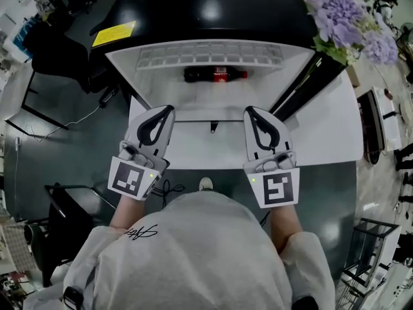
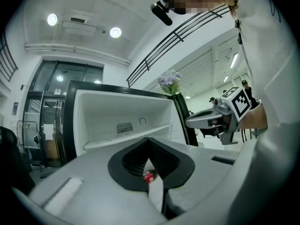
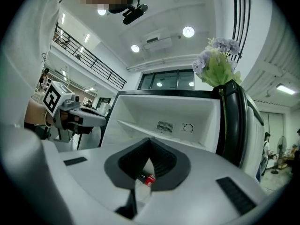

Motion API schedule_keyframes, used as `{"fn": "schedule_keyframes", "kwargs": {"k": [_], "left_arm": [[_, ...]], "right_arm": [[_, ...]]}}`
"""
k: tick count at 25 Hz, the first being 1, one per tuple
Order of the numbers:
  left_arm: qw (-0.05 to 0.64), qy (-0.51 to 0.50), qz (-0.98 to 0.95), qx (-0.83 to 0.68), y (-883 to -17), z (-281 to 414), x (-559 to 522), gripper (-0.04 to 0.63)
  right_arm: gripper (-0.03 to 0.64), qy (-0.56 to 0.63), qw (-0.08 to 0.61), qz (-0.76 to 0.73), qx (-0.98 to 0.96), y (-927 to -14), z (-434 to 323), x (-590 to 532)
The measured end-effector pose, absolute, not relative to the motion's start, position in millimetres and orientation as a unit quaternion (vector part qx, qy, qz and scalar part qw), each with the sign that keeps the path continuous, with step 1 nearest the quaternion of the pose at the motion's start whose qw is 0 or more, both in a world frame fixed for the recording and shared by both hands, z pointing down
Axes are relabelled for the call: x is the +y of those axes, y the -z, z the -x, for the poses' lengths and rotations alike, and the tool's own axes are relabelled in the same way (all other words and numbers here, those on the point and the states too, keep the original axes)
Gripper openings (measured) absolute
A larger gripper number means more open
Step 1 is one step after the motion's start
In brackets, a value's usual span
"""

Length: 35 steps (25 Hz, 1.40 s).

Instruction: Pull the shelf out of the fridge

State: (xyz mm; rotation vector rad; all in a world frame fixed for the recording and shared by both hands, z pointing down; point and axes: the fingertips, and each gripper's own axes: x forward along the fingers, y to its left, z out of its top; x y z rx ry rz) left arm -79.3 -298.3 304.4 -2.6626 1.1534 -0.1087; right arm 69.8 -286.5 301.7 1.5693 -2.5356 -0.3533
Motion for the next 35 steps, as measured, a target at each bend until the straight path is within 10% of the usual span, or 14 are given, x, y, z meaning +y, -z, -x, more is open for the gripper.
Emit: {"fn": "schedule_keyframes", "kwargs": {"k": [20,28,35], "left_arm": [[0.135,0.045,0.888,0.437,-300,80,-340,0.031],[0.209,0.111,0.867,0.438,-290,69,-349,0.208],[0.293,0.159,0.835,0.438,-283,55,-366,0.238]], "right_arm": [[0.017,0.148,0.113,-0.475,-0.86,-296,-63,-330],[0.19,0.24,0.2,-0.428,-0.848,-292,-52,-346],[0.239,0.317,0.259,-0.412,-0.814,-297,-45,-368]]}}
